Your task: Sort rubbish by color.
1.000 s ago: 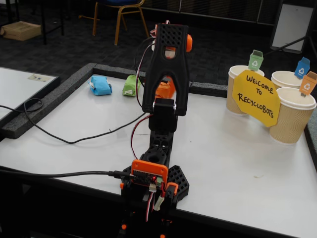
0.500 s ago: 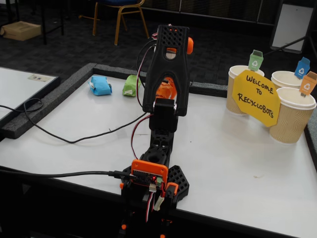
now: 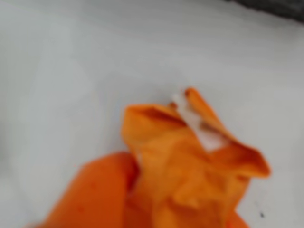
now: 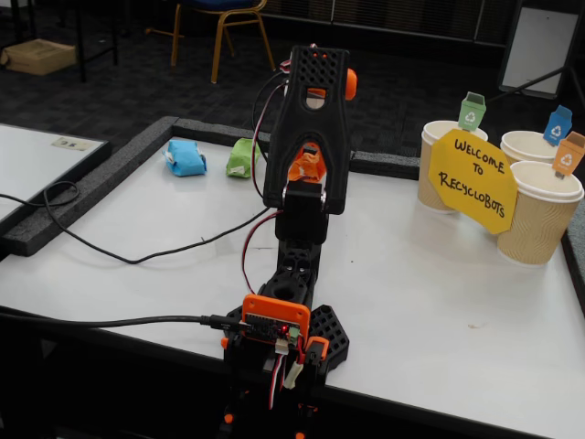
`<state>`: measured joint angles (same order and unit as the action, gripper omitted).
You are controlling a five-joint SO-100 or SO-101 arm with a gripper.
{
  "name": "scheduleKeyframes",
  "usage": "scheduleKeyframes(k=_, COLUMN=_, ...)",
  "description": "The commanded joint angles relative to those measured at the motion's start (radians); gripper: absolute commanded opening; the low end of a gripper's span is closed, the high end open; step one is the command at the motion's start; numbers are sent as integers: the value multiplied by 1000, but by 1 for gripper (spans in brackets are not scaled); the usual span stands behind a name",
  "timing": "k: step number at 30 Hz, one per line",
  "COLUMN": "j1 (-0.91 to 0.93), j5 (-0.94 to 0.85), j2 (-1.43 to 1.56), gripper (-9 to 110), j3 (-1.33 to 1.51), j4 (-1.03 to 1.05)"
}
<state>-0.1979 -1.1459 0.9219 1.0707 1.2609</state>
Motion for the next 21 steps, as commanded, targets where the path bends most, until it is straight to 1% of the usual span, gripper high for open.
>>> scheduleKeyframes(k=1, j1=31, j5=-6, j2=41, gripper=0, j3=-133, j4=-21)
scheduleKeyframes(k=4, j1=40, j5=-3, j2=43, gripper=0, j3=-155, j4=3)
scheduleKeyframes(k=9, j1=58, j5=61, j2=58, gripper=0, j3=-216, j4=43)
scheduleKeyframes(k=14, j1=66, j5=120, j2=152, gripper=0, j3=-213, j4=86)
scheduleKeyframes(k=16, j1=66, j5=137, j2=209, gripper=0, j3=-184, j4=100)
scheduleKeyframes(k=21, j1=49, j5=189, j2=426, gripper=0, j3=2, j4=100)
